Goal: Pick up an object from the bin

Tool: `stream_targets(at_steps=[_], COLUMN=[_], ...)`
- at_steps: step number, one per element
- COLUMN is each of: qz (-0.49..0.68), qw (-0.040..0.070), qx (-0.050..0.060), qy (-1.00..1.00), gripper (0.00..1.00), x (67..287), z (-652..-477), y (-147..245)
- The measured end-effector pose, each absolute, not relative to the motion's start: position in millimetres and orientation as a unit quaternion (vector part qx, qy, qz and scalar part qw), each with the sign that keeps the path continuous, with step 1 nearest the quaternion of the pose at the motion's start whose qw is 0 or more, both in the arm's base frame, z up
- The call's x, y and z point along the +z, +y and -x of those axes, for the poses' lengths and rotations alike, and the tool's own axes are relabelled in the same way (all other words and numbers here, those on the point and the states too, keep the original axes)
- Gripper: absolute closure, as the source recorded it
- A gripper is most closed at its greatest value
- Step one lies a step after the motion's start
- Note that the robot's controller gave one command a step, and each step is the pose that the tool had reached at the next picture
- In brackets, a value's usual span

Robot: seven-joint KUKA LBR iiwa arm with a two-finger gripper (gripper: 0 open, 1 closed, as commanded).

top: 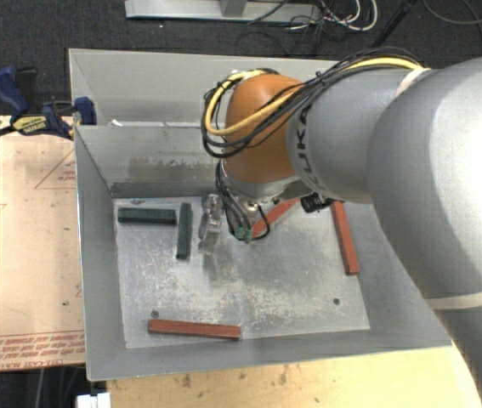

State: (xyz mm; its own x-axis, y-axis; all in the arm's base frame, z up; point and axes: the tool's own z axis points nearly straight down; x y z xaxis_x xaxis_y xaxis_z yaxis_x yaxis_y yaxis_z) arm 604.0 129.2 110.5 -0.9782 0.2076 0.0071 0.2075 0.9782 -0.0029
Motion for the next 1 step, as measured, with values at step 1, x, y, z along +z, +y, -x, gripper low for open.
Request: stream_targets(at_steps=[1], qz=[0.074], qw=[0.006], qx=[0.000], qy=[-0.997], gripper=[0.00], x=[68.0], z=[-652.6], y=[181.7])
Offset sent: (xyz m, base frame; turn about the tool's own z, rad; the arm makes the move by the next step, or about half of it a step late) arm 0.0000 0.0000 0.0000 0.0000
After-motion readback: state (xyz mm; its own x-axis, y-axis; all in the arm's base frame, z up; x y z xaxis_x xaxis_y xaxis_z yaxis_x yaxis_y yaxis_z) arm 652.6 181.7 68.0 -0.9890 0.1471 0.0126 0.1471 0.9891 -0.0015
